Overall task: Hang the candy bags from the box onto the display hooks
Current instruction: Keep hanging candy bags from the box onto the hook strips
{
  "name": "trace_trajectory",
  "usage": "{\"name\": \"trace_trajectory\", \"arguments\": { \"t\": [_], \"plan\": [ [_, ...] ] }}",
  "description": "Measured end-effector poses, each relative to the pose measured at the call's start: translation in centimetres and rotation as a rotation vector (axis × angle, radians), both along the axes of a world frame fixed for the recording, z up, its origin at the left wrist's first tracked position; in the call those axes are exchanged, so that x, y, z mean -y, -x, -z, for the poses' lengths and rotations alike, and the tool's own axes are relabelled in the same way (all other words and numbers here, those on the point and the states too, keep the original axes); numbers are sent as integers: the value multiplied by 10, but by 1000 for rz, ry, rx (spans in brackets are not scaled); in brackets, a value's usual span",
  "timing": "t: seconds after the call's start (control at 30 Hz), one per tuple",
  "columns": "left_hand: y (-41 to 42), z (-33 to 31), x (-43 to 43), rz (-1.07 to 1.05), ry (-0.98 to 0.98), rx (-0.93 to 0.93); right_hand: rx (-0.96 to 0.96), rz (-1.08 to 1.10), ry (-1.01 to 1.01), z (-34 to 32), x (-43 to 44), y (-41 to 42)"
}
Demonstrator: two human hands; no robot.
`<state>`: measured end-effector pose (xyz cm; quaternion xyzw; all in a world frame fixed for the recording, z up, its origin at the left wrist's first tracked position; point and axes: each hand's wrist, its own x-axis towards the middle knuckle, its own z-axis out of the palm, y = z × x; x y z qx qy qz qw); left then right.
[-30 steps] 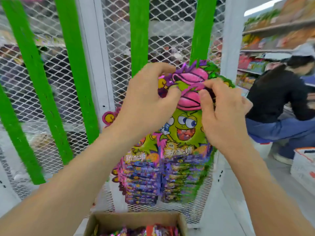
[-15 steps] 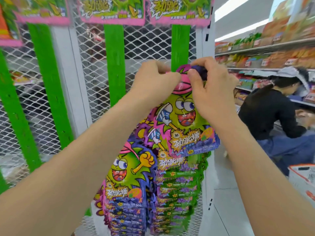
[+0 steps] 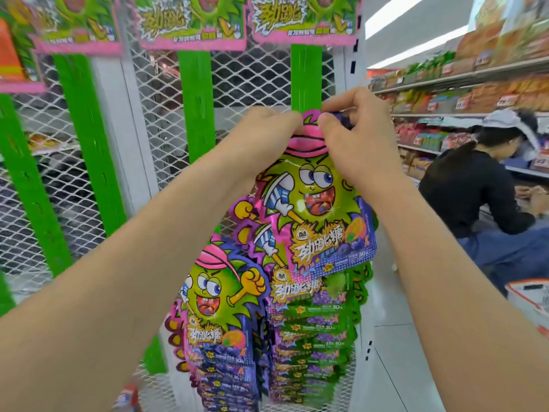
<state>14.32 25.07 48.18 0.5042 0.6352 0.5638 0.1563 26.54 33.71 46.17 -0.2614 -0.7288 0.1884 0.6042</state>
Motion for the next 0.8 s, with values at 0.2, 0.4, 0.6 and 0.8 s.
{"name": "trace_trajectory", "arguments": {
  "t": [0.2, 0.4, 0.6, 0.8],
  "plan": [
    [16, 9, 0, 47, -5, -189, 57, 68, -3, 6, 11, -5],
    [28, 36, 2, -202, -192, -606, 121, 225, -148, 47, 12, -5],
    [29, 114, 49, -328, -469, -994, 91, -18, -278, 117, 67, 1],
    [66, 253, 113, 100, 22, -867, 941, -350, 100, 229, 103, 18]
  ]
}}
